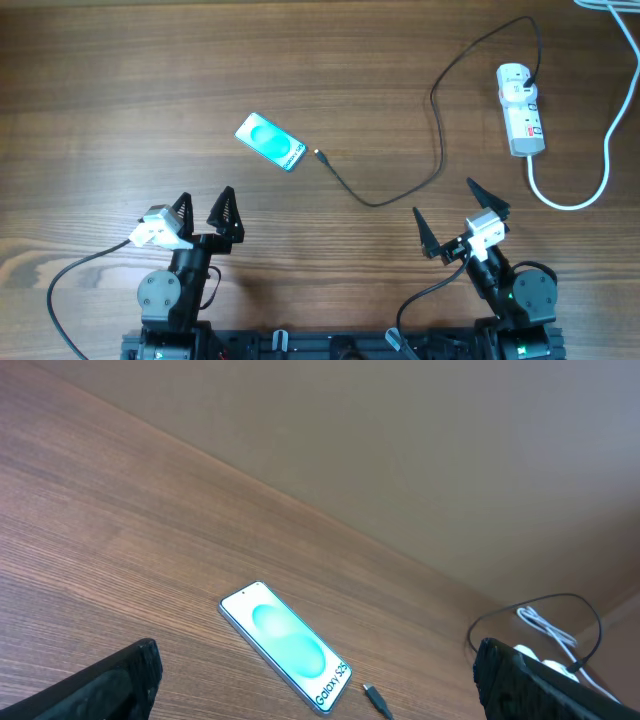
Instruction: Plug charger to phone and switch on socket
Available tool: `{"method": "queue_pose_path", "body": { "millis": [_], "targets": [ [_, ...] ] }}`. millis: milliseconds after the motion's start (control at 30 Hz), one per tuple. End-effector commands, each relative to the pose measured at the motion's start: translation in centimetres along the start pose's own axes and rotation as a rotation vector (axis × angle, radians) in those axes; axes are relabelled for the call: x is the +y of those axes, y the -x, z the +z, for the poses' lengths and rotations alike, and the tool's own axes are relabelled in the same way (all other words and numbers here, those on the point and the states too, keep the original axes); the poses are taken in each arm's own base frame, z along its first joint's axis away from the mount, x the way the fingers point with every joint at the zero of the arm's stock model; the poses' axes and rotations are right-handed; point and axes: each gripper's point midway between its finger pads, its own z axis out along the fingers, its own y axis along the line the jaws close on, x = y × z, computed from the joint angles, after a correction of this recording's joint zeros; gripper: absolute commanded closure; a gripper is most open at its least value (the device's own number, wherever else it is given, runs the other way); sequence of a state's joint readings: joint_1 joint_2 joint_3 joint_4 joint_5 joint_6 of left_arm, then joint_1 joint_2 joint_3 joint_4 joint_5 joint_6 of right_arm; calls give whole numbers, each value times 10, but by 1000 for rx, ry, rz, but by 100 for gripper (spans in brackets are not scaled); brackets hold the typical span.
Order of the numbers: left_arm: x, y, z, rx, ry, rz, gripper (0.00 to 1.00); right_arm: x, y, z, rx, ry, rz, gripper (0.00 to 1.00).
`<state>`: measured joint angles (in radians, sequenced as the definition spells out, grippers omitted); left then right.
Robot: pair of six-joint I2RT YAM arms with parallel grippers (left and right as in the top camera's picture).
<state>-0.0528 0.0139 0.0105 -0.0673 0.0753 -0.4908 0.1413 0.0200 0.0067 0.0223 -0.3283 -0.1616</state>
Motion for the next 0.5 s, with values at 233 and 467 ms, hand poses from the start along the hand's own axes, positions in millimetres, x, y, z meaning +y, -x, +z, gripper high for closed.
{"method": "queue_pose_path", "body": {
  "millis": [233,467],
  "targets": [
    [3,0,0,-4,11,15,0,-2,1,0,-5,-13,3,0],
    [3,0,0,-4,11,15,0,-2,1,0,-5,-13,2,1]
  ]
}}
